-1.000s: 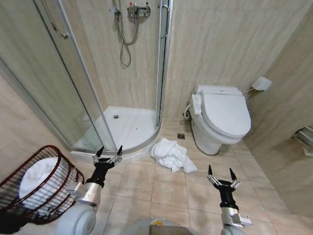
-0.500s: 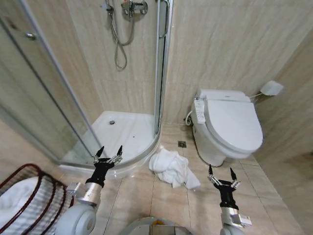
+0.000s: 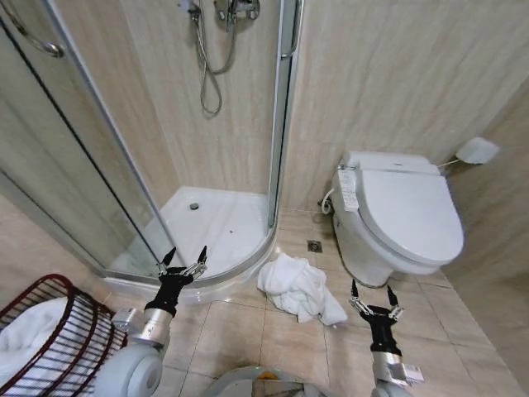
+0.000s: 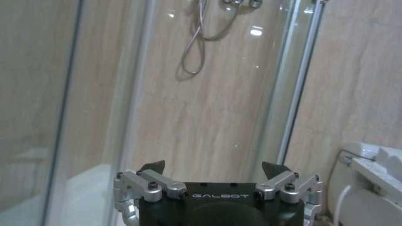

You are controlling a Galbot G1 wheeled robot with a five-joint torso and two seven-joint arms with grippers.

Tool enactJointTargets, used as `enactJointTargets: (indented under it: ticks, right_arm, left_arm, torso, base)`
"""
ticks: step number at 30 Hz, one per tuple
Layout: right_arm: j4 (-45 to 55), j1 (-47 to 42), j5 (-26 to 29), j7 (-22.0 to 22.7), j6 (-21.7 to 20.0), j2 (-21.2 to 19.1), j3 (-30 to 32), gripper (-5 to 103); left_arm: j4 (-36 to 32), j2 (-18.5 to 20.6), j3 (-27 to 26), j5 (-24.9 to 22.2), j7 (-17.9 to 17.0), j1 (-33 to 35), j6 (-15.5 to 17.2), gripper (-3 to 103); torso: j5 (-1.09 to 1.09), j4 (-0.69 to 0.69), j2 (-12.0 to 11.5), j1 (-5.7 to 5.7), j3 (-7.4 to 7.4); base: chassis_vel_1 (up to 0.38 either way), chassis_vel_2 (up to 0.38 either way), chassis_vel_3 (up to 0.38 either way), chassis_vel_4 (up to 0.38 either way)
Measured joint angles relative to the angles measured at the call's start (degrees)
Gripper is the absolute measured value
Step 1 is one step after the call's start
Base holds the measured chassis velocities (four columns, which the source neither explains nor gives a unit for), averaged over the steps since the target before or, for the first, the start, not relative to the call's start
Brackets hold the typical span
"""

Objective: Discard the used towel into the hamper.

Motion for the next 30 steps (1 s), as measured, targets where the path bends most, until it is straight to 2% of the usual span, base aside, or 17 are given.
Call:
enactJointTargets:
  ticks: [9, 15, 20, 23, 30]
  right_arm:
    - [0.1, -0.1, -0.3, 0.3, -0.9, 0.1, -0.5, 100]
    - [0.3, -0.1, -1.3, 0.2, -0.9, 0.2, -1.2, 100]
    - [0.0, 0.1, -1.1, 0.3, -0.9, 0.1, -0.8, 100]
    - [-0.3, 0.2, -0.9, 0.3, -0.8, 0.1, -0.6, 100]
    - [-0.6, 0.5, -0.4, 0.4, -0.1, 0.1, -0.8, 100]
  left_arm:
    - [0.0, 0.0, 0.0, 0.0, 0.0, 0.0, 0.0, 100]
    - [0.0, 0.0, 0.0, 0.0, 0.0, 0.0, 0.0, 100]
    - [0.0, 0.0, 0.0, 0.0, 0.0, 0.0, 0.0, 100]
    - [0.0, 0.0, 0.0, 0.0, 0.0, 0.0, 0.0, 100]
    - [0.0, 0.0, 0.0, 0.0, 0.0, 0.0, 0.0, 100]
  torso:
    - [-0.01, 0.01, -1.8, -0.20, -1.47]
    - [-0.01, 0.00, -2.0, -0.20, -1.63]
    - [0.00, 0.00, -2.6, -0.21, -2.16]
    - [0.00, 0.01, -3.4, -0.21, -2.99]
    - [-0.01, 0.01, -4.1, -0.22, -3.60]
  base:
    - [0.037, 0.051, 0.067, 0.042]
    - [0.012, 0.005, 0.003, 0.007]
    - [0.000, 0.000, 0.000, 0.000]
    - [0.000, 0.000, 0.000, 0.000]
    - [0.000, 0.000, 0.000, 0.000]
